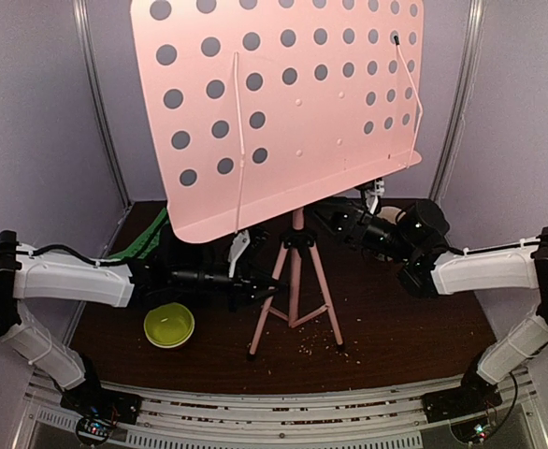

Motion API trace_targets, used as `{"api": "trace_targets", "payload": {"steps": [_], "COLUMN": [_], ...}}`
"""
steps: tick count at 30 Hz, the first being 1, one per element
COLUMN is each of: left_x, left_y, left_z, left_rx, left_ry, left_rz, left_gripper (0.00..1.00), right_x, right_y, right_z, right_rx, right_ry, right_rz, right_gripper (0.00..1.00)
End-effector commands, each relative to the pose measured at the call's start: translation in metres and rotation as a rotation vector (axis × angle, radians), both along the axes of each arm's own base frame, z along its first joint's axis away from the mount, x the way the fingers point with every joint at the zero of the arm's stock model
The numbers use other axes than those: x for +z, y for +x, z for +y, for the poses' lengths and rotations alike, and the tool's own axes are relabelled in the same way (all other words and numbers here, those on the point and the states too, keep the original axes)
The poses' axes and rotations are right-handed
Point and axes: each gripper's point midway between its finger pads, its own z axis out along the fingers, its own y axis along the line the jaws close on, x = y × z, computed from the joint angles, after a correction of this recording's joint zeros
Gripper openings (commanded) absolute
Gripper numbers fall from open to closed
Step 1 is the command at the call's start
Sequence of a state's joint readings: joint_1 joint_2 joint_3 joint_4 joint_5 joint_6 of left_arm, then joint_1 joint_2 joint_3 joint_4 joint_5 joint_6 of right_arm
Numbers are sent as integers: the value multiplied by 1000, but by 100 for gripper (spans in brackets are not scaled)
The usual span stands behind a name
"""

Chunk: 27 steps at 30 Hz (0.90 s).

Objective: Pack up the instrument practice props

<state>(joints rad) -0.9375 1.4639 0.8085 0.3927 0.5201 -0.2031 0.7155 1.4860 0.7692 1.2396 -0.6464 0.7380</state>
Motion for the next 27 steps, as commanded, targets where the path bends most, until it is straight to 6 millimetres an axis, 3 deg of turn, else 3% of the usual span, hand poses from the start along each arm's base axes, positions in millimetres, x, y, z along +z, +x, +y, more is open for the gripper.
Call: {"api": "trace_targets", "payload": {"steps": [1,5,11,21,27], "left_x": [51,45,44,43,44], "left_y": [-15,-16,-17,-18,-17], "left_z": [-1,-2,-3,-4,-5], "left_rx": [-84,-103,-136,-151,-161], "left_ry": [-164,-147,-145,-136,-131], "left_rz": [-62,-63,-65,-58,-61], "left_gripper": [0,0,0,0,0], "right_x": [5,20,46,53,61], "right_y": [7,2,-20,-29,-39], "right_z": [-5,-2,8,22,18], "right_rx": [-26,17,183,281,316], "right_ry": [41,60,122,133,156], "right_rz": [10,-10,-68,-107,-126], "right_gripper": [69,69,66,61,61]}}
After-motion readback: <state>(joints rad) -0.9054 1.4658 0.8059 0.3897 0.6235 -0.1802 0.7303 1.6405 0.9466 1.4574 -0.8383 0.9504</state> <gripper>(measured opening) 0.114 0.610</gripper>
